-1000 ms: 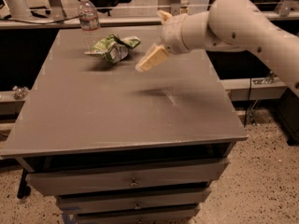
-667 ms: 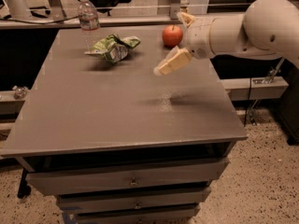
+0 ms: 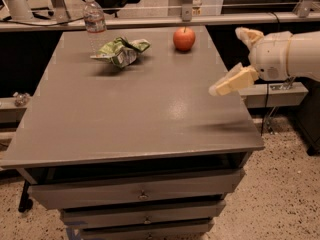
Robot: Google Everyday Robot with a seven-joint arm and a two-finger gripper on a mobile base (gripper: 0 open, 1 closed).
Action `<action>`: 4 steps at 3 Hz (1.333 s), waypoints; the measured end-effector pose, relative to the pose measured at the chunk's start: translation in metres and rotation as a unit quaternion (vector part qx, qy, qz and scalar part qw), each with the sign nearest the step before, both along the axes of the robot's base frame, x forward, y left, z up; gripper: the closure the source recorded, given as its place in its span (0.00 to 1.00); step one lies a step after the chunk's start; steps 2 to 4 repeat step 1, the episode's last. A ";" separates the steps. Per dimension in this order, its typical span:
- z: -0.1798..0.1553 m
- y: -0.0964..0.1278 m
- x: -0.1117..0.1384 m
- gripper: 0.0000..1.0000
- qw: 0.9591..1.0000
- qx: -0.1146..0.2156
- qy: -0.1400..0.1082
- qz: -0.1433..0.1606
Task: Move green jalapeno chip bag near water bottle
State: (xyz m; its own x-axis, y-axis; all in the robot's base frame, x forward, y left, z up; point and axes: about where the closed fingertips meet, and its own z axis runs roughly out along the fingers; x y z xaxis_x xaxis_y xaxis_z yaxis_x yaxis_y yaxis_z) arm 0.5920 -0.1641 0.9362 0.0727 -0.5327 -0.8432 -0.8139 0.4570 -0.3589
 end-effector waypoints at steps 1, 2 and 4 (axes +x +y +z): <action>0.000 -0.009 -0.004 0.00 1.000 0.001 0.002 -0.006; 0.000 -0.009 -0.004 0.00 1.000 0.001 0.002 -0.006; 0.000 -0.009 -0.004 0.00 1.000 0.001 0.002 -0.006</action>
Offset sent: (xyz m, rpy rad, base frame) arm 0.0000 0.0000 0.0000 0.0000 0.0000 0.0000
